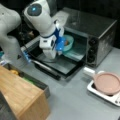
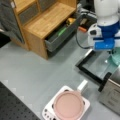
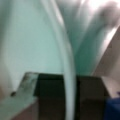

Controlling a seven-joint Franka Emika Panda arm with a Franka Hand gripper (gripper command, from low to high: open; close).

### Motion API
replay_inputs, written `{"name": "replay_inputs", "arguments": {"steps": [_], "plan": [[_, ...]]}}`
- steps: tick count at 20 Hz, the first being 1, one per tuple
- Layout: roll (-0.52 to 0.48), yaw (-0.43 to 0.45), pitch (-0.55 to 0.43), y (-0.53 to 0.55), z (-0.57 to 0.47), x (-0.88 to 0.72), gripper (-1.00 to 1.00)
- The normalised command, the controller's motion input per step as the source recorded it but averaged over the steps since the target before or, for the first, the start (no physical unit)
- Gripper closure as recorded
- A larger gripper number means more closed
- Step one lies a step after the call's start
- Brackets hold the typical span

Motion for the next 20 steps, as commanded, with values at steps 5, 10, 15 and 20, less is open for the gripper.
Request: {"name": "replay_inputs", "arguments": {"steps": [5,10,15,20], "plan": [[0.020,0.041,0.045,-0.11,0.25,0.00,1.00],[-0.097,0.078,0.110,-0.12,0.33,0.18,1.00],[-0.163,0.131,0.173,-0.16,0.32,0.34,1.00],[-0.164,0.152,0.206,-0.21,0.24,0.45,1.00]]}}
